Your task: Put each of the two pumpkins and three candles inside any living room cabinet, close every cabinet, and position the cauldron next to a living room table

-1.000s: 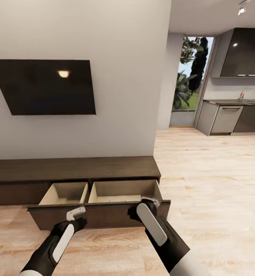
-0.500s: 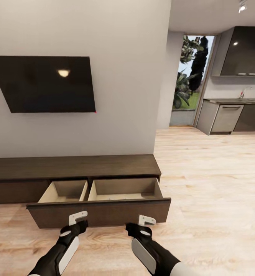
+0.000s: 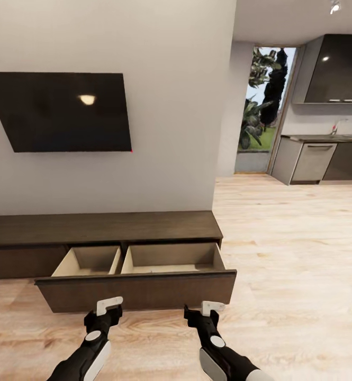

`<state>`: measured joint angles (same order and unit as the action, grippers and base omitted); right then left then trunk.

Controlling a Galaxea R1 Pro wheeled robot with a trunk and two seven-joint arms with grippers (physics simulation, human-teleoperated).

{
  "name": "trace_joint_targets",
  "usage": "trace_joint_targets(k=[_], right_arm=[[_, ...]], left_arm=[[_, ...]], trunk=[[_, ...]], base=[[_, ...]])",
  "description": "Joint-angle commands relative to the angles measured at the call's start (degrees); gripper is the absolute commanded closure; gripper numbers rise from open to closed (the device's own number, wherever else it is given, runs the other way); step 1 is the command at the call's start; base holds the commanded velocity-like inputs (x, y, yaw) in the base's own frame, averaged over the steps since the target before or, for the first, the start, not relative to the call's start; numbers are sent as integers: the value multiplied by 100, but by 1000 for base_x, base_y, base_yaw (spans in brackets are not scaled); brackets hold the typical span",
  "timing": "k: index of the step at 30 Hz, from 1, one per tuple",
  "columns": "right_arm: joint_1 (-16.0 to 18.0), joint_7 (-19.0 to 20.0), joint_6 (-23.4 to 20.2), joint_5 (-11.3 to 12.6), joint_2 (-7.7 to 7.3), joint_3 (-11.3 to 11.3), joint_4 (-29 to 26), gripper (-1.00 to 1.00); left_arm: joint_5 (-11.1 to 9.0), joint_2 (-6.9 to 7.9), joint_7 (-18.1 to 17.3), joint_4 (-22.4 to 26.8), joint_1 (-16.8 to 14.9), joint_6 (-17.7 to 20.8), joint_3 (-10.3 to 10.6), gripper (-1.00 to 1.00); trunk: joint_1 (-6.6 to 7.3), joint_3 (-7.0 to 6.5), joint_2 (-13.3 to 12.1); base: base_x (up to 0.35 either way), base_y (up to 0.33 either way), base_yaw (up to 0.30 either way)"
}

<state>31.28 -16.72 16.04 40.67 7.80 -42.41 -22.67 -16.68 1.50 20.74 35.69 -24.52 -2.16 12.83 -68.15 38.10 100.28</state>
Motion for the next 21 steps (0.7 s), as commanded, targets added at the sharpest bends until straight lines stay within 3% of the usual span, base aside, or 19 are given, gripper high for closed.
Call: trace_joint_targets(k=[1,11,15,17,21], right_arm=[[0,53,11,-29,-43,7,3,-100],[-13,151,192,-132,-98,-31,144,-100],[-9,151,517,-140,-145,-13,306,-100],[-14,151,736,-99,-304,18,342,-100],[-16,151,1101,-79,-422,57,351,-100]], left_arm=[[6,0,0,-7,0,-18,3,-100],[29,8,-9,-34,0,-36,48,-100],[27,-1,-9,-35,0,-37,45,-100],[31,-2,-5,-34,0,-39,41,-100],[10,8,-3,-35,0,-46,31,-100]], trunk=[[-23,18,42],[-242,198,443],[-330,270,603],[-374,306,683],[-462,377,844]], base=[[0,0,0],[0,0,0],[0,0,0],[0,0,0],[0,0,0]])
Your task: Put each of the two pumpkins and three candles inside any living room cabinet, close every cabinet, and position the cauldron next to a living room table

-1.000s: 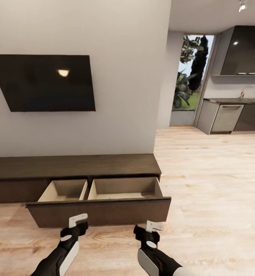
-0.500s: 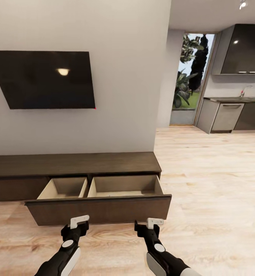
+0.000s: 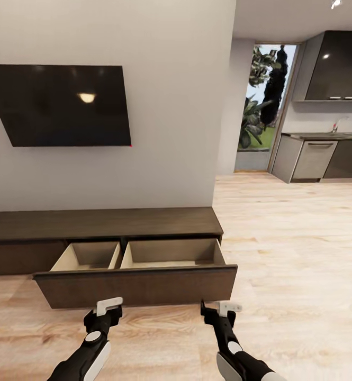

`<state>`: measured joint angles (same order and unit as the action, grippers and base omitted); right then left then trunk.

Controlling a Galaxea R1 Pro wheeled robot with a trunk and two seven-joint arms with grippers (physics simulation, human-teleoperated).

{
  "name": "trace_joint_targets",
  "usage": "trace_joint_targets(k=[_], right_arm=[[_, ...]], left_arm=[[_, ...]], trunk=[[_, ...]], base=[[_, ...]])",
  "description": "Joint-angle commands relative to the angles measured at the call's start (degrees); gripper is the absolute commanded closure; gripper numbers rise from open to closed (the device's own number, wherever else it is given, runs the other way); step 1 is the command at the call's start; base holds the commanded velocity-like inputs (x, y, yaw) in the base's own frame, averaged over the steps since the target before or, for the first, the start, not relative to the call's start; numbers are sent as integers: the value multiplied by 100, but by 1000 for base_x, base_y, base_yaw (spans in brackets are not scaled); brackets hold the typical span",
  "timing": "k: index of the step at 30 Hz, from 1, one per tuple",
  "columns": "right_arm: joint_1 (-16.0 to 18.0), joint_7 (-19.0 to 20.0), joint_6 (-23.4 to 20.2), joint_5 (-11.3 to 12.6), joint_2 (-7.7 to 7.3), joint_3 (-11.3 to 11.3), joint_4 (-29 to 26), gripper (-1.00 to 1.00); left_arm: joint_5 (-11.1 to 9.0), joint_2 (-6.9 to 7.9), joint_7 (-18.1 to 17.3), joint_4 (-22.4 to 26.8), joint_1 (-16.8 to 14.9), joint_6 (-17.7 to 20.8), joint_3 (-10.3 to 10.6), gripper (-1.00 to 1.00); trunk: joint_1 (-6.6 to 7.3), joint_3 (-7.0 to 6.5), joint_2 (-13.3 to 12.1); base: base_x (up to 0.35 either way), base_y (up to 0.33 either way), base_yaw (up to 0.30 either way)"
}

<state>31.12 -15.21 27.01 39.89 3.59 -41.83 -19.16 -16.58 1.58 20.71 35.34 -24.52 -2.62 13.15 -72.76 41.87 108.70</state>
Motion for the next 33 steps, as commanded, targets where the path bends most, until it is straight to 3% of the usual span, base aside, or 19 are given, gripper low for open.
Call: trace_joint_targets(k=[1,4,11,14,20,24,27,33], right_arm=[[0,0,139,-1,-12,2,0,-100],[-1,-23,400,11,-5,13,0,-100],[18,-24,370,5,10,19,-7,-100],[70,-32,-1,-22,25,22,-16,-100],[388,-40,-1257,-2,16,25,-50,-100],[488,-56,-1537,1,45,37,-91,-100],[524,-60,-1598,6,52,42,-125,-100],[543,-128,-1624,4,48,43,-384,-100]], left_arm=[[-22,15,-2,0,0,-4,-8,-100],[-27,10,-5,0,0,-9,-19,-100],[-50,0,-6,0,0,-10,-29,-100],[-54,6,-6,0,0,-10,-30,-100],[-67,12,-8,0,0,-6,-31,-100],[-78,14,-56,0,0,7,-34,-100],[-90,18,-293,0,1,37,-64,-100],[-136,26,-737,0,8,66,-328,-100]], trunk=[[-23,18,42],[-89,72,162],[-242,198,443],[-308,252,563],[-440,360,804],[-528,431,964],[-594,485,1084],[-725,593,1325]], base=[[0,0,0],[0,0,0],[0,0,0],[0,0,0],[0,0,0],[0,0,0],[0,0,0],[0,0,0]])
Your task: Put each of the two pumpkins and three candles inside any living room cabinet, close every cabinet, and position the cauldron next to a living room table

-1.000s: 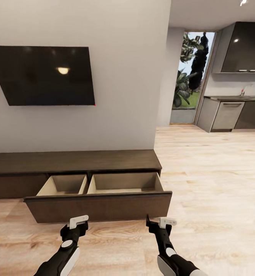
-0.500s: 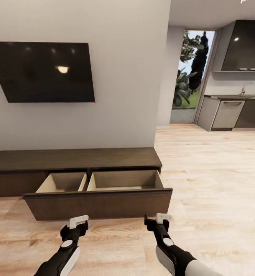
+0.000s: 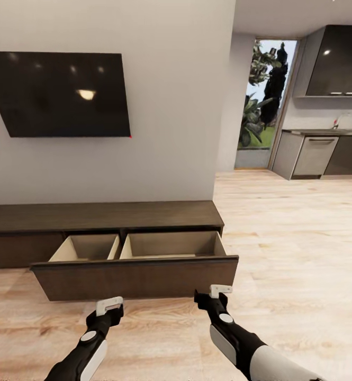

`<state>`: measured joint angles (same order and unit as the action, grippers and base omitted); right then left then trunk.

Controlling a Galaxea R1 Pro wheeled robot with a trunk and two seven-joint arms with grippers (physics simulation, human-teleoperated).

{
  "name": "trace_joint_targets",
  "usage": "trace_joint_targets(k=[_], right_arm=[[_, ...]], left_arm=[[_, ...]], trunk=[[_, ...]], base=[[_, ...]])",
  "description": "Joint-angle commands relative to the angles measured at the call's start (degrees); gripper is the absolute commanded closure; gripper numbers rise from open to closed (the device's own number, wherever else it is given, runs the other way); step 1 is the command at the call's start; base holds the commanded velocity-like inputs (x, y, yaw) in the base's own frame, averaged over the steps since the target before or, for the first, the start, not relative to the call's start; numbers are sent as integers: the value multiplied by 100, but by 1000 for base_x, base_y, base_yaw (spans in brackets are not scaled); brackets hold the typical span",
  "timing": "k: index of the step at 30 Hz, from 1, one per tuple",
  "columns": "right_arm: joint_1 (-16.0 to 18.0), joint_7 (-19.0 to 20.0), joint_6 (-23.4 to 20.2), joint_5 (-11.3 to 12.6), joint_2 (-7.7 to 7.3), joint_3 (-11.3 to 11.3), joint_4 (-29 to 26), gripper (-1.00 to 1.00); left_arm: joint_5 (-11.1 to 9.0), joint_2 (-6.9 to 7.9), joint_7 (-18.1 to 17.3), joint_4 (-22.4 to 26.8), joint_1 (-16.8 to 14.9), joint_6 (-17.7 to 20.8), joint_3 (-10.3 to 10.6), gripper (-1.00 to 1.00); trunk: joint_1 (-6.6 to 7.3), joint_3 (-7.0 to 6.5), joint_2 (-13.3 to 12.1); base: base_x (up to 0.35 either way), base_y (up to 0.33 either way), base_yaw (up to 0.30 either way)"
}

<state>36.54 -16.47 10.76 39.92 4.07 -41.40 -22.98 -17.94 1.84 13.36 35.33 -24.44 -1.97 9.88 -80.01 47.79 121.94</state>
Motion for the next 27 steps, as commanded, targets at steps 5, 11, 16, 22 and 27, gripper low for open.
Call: trace_joint_targets(k=[5,11,16,22,27], right_arm=[[2,-252,-7,-23,12,-1,-135,-100],[-2,-313,-110,-71,14,-24,-360,-100],[-2,-297,-307,-80,19,-32,-394,-100],[-1,-280,-343,-81,22,-34,-394,-100],[-2,-270,-344,-81,16,-35,-386,-100]], left_arm=[[-25,10,-72,12,0,271,-122,-100],[-97,14,-102,42,-8,815,-235,-100],[-96,-20,-144,30,-8,834,-251,-100],[-84,-19,-149,27,-8,602,-249,-100],[-77,-33,-140,27,-8,391,-249,-100]], trunk=[[-110,90,202],[-242,198,443],[-352,288,643],[-484,395,884],[-594,485,1084]], base=[[0,0,0],[0,0,0],[0,0,0],[0,0,0],[0,0,0]])
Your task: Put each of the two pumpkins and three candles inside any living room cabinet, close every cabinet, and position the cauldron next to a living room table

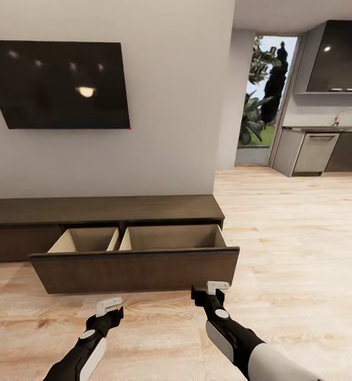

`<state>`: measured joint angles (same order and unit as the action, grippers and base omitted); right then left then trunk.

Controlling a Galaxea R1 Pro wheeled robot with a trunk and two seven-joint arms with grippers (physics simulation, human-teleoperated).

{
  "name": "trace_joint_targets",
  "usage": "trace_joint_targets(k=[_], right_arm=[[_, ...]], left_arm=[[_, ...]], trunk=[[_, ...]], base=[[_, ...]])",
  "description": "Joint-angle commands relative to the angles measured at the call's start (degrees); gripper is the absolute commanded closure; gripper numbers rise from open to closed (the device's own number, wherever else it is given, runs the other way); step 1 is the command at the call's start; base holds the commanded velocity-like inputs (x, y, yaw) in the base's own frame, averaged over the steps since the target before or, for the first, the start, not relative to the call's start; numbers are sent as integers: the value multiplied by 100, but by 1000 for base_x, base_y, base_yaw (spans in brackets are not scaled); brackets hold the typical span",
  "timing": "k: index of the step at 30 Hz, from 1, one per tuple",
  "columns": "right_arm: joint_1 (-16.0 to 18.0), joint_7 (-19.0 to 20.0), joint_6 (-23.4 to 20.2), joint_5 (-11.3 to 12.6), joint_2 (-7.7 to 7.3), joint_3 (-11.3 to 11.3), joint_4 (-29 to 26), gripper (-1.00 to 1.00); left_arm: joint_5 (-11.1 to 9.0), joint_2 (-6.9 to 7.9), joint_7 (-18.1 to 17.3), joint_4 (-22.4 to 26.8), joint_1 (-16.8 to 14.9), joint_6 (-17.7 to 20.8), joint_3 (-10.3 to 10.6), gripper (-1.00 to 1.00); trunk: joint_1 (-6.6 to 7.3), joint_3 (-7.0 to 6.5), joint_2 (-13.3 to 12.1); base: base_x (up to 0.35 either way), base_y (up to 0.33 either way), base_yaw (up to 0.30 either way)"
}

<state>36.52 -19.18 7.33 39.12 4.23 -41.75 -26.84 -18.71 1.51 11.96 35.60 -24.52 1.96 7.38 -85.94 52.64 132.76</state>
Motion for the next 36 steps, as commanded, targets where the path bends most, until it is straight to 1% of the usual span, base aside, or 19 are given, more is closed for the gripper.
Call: trace_joint_targets(k=[1,10,21,36], right_arm=[[0,1,1,-1,0,0,1,-100],[-5,2,15,-1,-1,-8,4,-100],[-4,4,23,-1,-1,-9,3,-100],[-5,9,16,-8,-1,-19,3,-100]], left_arm=[[0,-1,3,0,0,-23,0,-100],[-1,11,8,0,0,-201,0,-100],[11,7,12,2,0,-189,6,-100],[41,8,9,0,0,-207,11,-100]], trunk=[[-23,18,42],[-220,180,403],[-220,180,403],[-220,180,403]], base=[[0,0,0],[0,0,0],[18,-2,0],[300,-1,0]])
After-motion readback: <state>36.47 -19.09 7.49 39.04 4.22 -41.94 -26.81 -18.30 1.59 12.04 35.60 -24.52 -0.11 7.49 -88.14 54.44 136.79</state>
